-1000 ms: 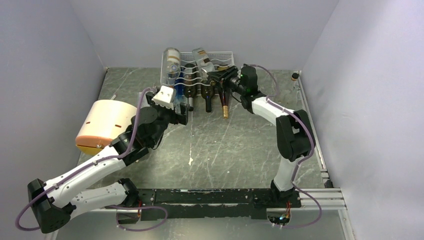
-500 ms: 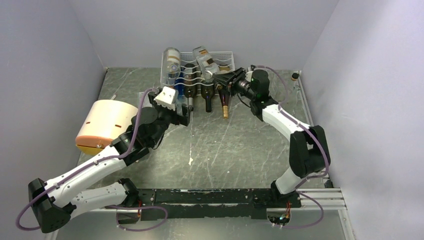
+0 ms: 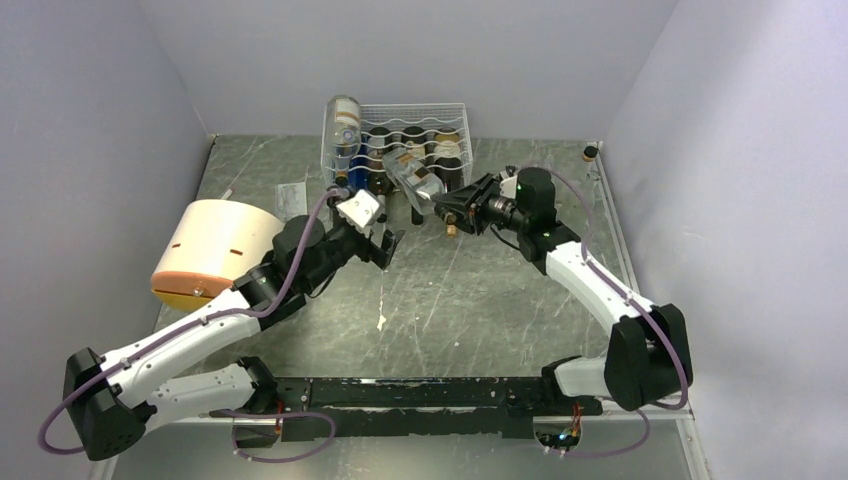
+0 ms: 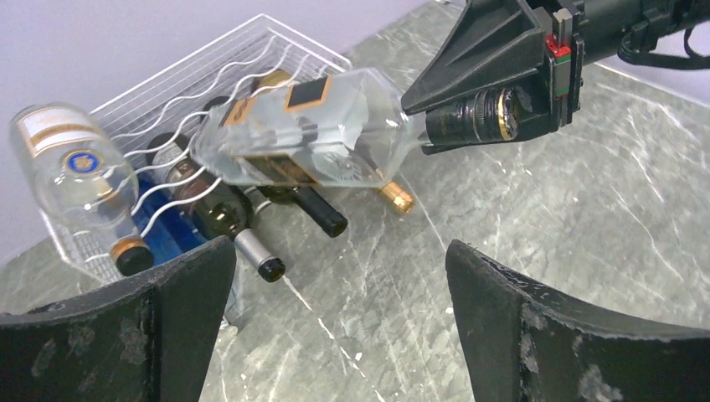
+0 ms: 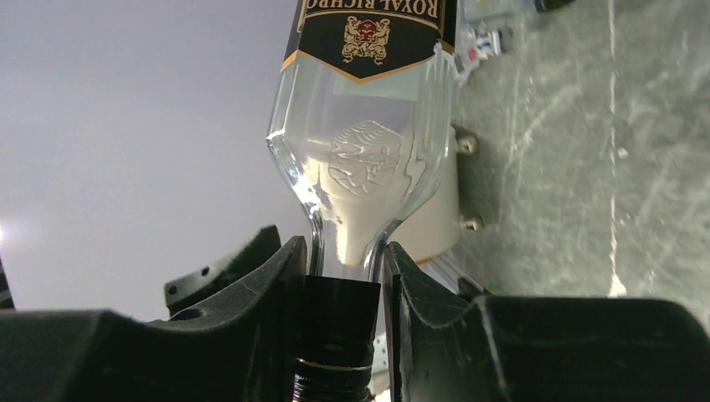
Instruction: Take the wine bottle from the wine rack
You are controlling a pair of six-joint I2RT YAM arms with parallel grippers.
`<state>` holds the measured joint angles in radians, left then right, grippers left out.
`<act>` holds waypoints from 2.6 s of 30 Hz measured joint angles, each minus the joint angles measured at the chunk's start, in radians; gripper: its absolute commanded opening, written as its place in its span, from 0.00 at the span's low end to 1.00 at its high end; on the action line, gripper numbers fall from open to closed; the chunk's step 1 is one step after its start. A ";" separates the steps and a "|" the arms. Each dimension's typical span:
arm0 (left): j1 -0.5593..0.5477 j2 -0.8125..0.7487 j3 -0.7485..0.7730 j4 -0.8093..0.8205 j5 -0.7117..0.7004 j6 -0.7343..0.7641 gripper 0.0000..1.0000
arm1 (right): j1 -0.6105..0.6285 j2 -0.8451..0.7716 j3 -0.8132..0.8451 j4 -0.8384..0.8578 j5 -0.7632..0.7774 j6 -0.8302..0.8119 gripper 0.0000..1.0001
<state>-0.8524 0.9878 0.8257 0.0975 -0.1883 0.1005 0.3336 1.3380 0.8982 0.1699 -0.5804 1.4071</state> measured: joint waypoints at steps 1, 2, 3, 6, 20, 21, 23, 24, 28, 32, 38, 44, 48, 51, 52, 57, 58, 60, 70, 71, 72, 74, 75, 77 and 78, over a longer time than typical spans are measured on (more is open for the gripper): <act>0.000 0.003 -0.006 0.009 0.021 0.011 0.99 | 0.000 -0.016 -0.011 -0.026 -0.011 -0.006 0.00; 0.000 0.006 -0.011 0.014 0.038 0.020 0.99 | 0.000 -0.032 -0.026 -0.043 -0.022 -0.011 0.00; 0.000 0.011 -0.018 0.024 0.060 0.037 0.99 | -0.001 -0.050 -0.046 -0.060 -0.035 -0.016 0.00; -0.011 0.043 -0.036 0.049 0.098 0.080 0.99 | -0.001 -0.093 -0.103 -0.099 -0.074 -0.025 0.00; -0.214 0.262 -0.076 0.041 0.131 0.404 1.00 | -0.010 -0.221 -0.233 -0.283 -0.146 -0.083 0.00; -0.214 0.267 -0.076 0.047 0.126 0.409 1.00 | -0.012 -0.224 -0.238 -0.287 -0.150 -0.083 0.00; -0.216 0.285 -0.076 0.077 0.100 0.425 1.00 | -0.013 -0.231 -0.250 -0.288 -0.158 -0.079 0.00; -0.217 0.301 -0.076 0.100 0.071 0.435 1.00 | -0.013 -0.236 -0.259 -0.288 -0.163 -0.073 0.00; -0.217 0.376 -0.077 0.176 -0.020 0.467 1.00 | -0.014 -0.256 -0.277 -0.296 -0.167 -0.054 0.00; -0.217 0.412 -0.079 0.207 -0.030 0.477 0.99 | -0.015 -0.278 -0.280 -0.305 -0.171 -0.038 0.00; -0.213 0.413 -0.115 0.313 -0.008 0.475 0.94 | -0.018 -0.296 -0.280 -0.305 -0.174 -0.019 0.00; -0.167 0.425 -0.115 0.333 0.100 0.418 0.84 | -0.019 -0.299 -0.280 -0.317 -0.170 -0.013 0.00; -0.155 0.433 -0.115 0.335 0.165 0.397 0.66 | -0.020 -0.315 -0.279 -0.335 -0.164 -0.002 0.02; -0.155 0.439 -0.115 0.329 0.197 0.386 0.54 | -0.020 -0.317 -0.279 -0.360 -0.163 0.004 0.12; -0.155 0.440 -0.115 0.324 0.203 0.378 0.52 | -0.020 -0.317 -0.279 -0.371 -0.164 0.003 0.16; -0.153 0.440 -0.115 0.323 0.226 0.356 0.44 | -0.020 -0.317 -0.251 -0.434 -0.154 -0.044 0.55; -0.153 0.440 -0.115 0.324 0.232 0.350 0.42 | -0.020 -0.317 -0.238 -0.452 -0.149 -0.072 0.62; -0.151 0.440 -0.115 0.323 0.245 0.320 0.41 | -0.020 -0.316 -0.203 -0.471 -0.137 -0.147 0.71; -0.145 0.421 -0.114 0.323 0.246 0.242 0.39 | -0.021 -0.295 -0.013 -0.585 -0.003 -0.542 0.95; -0.145 0.418 -0.114 0.323 0.245 0.226 0.39 | -0.021 -0.301 0.014 -0.610 0.042 -0.598 0.98; -0.145 0.416 -0.114 0.323 0.243 0.213 0.39 | -0.021 -0.312 0.040 -0.634 0.092 -0.650 1.00; -0.143 0.412 -0.110 0.320 0.240 0.178 0.39 | -0.021 -0.352 0.099 -0.674 0.207 -0.763 1.00; -0.139 0.409 -0.106 0.317 0.240 0.156 0.39 | -0.022 -0.384 0.121 -0.679 0.259 -0.819 1.00; -0.130 0.407 -0.100 0.311 0.240 0.114 0.40 | -0.023 -0.462 0.140 -0.668 0.321 -0.919 1.00; -0.124 0.406 -0.097 0.309 0.240 0.093 0.40 | -0.023 -0.503 0.140 -0.658 0.330 -0.964 1.00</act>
<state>-0.9764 1.3933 0.7284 0.4061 0.0521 0.1936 0.3103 0.8349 1.0378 -0.4881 -0.2504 0.4435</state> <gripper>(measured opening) 0.754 0.997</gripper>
